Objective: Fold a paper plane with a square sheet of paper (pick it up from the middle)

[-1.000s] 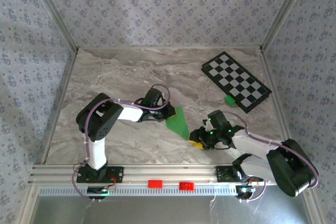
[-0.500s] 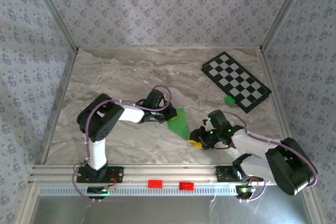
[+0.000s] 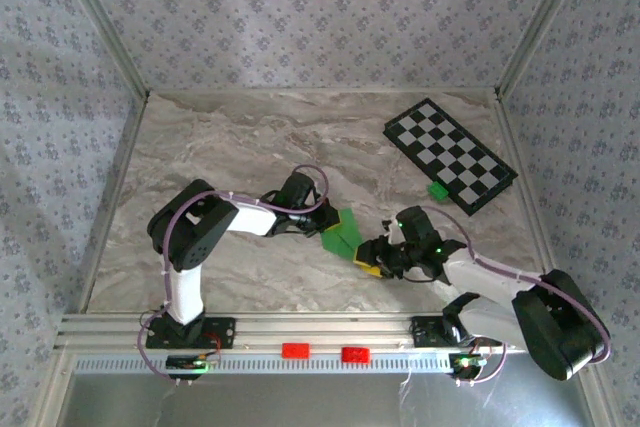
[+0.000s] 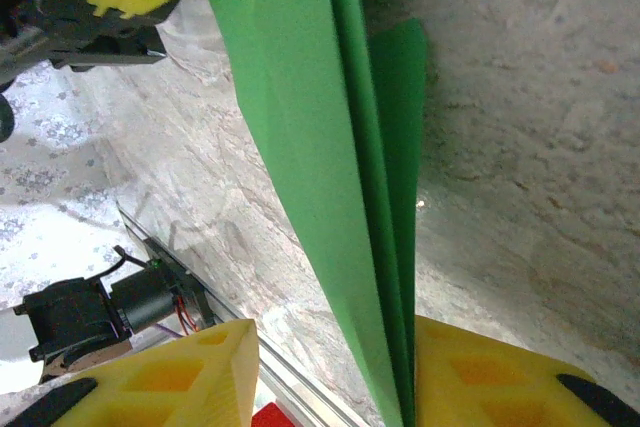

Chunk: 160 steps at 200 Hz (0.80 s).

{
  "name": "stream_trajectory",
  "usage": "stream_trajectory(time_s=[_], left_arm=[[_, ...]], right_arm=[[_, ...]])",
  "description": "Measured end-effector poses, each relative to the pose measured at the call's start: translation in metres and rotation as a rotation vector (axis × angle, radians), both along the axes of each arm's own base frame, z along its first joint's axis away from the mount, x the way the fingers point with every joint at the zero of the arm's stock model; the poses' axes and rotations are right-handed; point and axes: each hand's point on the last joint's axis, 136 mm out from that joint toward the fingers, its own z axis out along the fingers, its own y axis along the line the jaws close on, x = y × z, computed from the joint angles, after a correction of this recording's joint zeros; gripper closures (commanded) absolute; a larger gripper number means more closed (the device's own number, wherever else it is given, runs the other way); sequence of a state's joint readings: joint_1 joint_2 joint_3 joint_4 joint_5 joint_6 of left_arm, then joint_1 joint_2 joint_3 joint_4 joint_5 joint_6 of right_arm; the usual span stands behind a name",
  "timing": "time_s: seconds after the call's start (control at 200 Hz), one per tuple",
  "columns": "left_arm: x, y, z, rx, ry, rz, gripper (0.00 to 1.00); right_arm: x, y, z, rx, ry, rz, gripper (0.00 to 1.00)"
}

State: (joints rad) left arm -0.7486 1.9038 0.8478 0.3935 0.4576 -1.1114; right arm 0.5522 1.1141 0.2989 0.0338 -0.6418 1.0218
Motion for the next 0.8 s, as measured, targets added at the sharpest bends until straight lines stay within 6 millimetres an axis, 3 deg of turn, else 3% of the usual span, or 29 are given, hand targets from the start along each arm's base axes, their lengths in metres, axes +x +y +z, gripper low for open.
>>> stream_trajectory(time_s=[0.25, 0.53, 0.665, 0.8], left_arm=[[0.000, 0.000, 0.000, 0.001, -0.002, -0.001, 1.00], [0.000, 0.000, 0.001, 0.001, -0.004, 0.000, 0.98], [0.000, 0.004, 0.002, 0.017, -0.004, 0.005, 0.93], [0.003, 0.007, 0.015, 0.014, -0.033, 0.007, 0.79]], right_arm=[[0.011, -0.007, 0.002, 0.005, -0.029, -0.028, 0.66], [0.016, -0.004, 0.010, 0.040, -0.078, -0.008, 0.93], [0.016, -0.004, 0.011, 0.038, -0.097, 0.003, 1.00], [0.012, -0.007, 0.011, 0.016, -0.109, 0.016, 1.00]])
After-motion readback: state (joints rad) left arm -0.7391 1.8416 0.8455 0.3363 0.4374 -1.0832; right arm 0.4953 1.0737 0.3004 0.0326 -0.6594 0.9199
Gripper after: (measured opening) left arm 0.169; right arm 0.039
